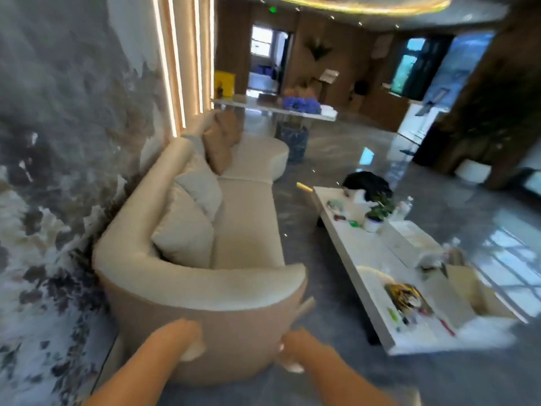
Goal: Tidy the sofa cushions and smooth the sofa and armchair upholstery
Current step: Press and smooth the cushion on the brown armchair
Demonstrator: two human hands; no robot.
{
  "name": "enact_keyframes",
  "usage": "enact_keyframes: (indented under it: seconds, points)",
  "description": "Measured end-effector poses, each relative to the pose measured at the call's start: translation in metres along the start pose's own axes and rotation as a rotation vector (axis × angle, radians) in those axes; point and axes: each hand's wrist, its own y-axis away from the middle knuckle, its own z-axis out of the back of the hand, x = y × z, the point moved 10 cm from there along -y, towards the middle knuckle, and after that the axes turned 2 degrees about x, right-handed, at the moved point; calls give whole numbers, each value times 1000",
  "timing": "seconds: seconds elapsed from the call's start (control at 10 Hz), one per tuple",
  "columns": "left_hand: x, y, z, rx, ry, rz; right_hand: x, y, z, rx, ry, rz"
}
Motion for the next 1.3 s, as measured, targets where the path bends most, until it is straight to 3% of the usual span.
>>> enact_keyframes:
  seconds: [0.1,0.2,0.3,0.4,0.6,0.7,0.8,1.1,1.2,1.3]
  points:
    - [-59,41,-2,-67,25,-127,-36,73,3,-56,-37,24]
    - [-143,69,-20,-16,3,-239,-103,145,-8,-103,-103,-72]
    - [-249,87,-69,35,-176,-378,-178,219,-32,-148,-266,-196]
    - [-345,129,-112,4,-424,-544,-267,297,-75,-248,-489,-401]
    - [-488,236,-247,155,-654,-880,-402,440,-238,-131,-744,-774]
    - [-525,277,-317,240,-743,-939,-441,508,-319,-68,-805,-933]
    - [-563,320,-385,275,-822,-992,-475,584,-380,-108,-895,-1094]
    - [-685,524,-614,336,-1001,-1302,-569,836,-481,-500,-883,-1459]
    - [-710,593,-666,365,-892,-1429,-582,897,-504,-573,-841,-1519]
    - [-726,632,-704,468,-757,-1429,-598,942,-519,-562,-734,-1581]
